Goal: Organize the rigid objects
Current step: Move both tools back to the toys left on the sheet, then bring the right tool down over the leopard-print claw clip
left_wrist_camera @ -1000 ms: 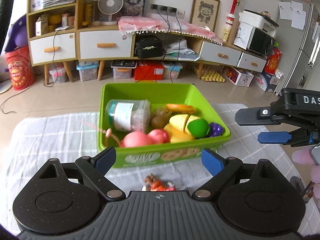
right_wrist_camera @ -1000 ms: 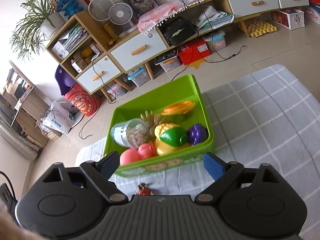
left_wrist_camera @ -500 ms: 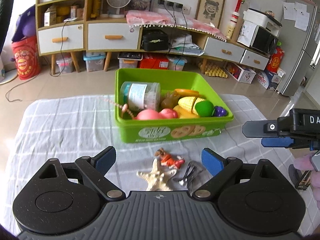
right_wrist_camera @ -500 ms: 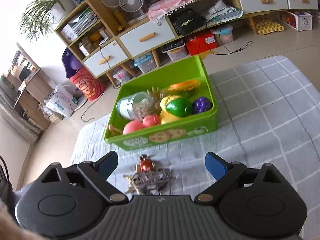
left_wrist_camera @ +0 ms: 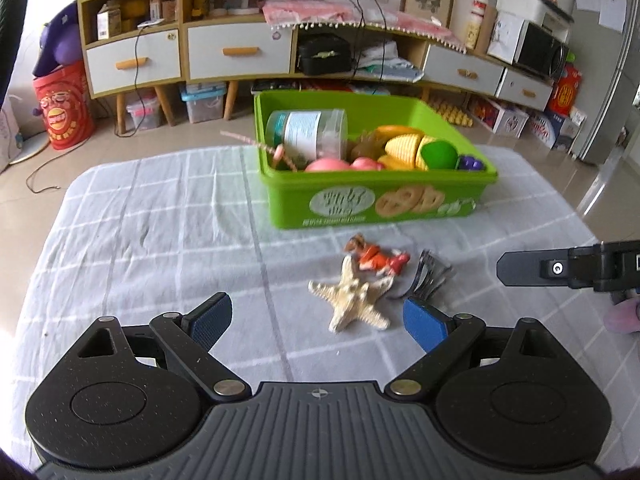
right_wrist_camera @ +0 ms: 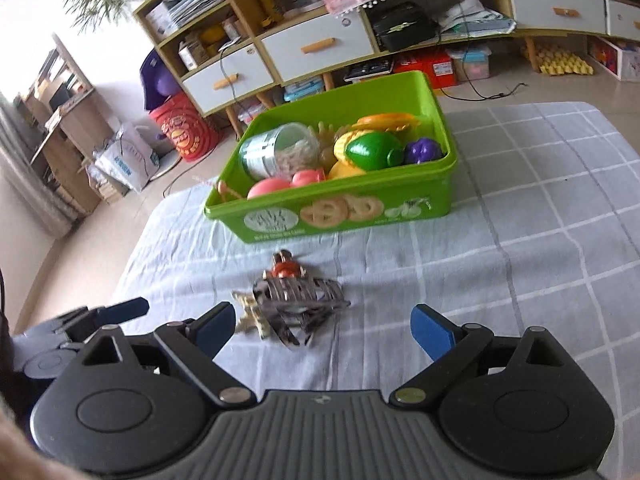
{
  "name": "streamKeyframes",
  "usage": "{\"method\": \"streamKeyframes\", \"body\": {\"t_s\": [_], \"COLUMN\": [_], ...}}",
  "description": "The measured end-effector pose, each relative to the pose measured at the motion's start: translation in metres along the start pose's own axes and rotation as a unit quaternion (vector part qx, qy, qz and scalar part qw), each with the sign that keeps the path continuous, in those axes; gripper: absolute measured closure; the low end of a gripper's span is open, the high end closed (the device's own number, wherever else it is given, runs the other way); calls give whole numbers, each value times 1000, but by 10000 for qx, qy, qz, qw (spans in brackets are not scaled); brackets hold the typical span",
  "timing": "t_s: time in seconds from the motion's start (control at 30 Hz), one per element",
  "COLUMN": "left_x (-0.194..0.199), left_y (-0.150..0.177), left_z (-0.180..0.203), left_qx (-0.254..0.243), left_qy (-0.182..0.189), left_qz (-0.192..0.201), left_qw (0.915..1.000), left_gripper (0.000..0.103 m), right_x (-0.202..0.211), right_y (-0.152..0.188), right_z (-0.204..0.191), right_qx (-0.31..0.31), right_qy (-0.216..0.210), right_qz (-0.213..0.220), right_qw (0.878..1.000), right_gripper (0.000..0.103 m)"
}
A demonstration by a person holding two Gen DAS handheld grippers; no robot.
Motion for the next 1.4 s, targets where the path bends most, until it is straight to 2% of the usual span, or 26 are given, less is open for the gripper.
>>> {"method": "streamKeyframes", "body": {"t_s": [0.13, 0.27, 0.37, 0.57, 0.73, 0.9, 1.4], "left_x": [-7, -16, -21, -31, -37, -39, -39], "left_y": [11, 19, 24, 23, 22, 22, 21], "left_z": [3, 11, 17, 20, 20, 22, 21], "left_qx": [93, 3, -25, 120, 131, 36, 40], "left_qy": [117, 219, 269, 400, 388, 374, 397], "left_qz": [-283, -435, -464, -433, -344, -298, -260], "left_qw": [9995, 9988, 9986, 9982, 9986, 9989, 9989], "left_gripper": [10, 10, 11, 21, 34, 41, 49], "right_x": [-11, -19, -27, -41, -49, -54, -27], "right_y": [7, 9, 9, 8, 4, 3, -7], "right_z": [-9, -13, -13, -6, -2, 5, 66], "right_qx": [208, 18, -65, -451, -539, -476, -787], "right_qy": [-16, -204, -170, -215, -30, 191, 709], "right_qz": [-262, -417, -451, -538, -440, -396, -189], "right_qw": [9994, 9989, 9988, 9973, 9976, 9979, 9942], "right_gripper": [26, 26, 26, 26, 26, 26, 26]}}
Point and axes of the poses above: each gripper's, at about its wrist camera, not at the fingertips, and x roughly against the way its jaws point, z to its right, y to its underside, the point moved 6 cm from there along -x, roughly the way its jaws point, and after that the axes turned 2 degrees about z, right-handed, at the moved point
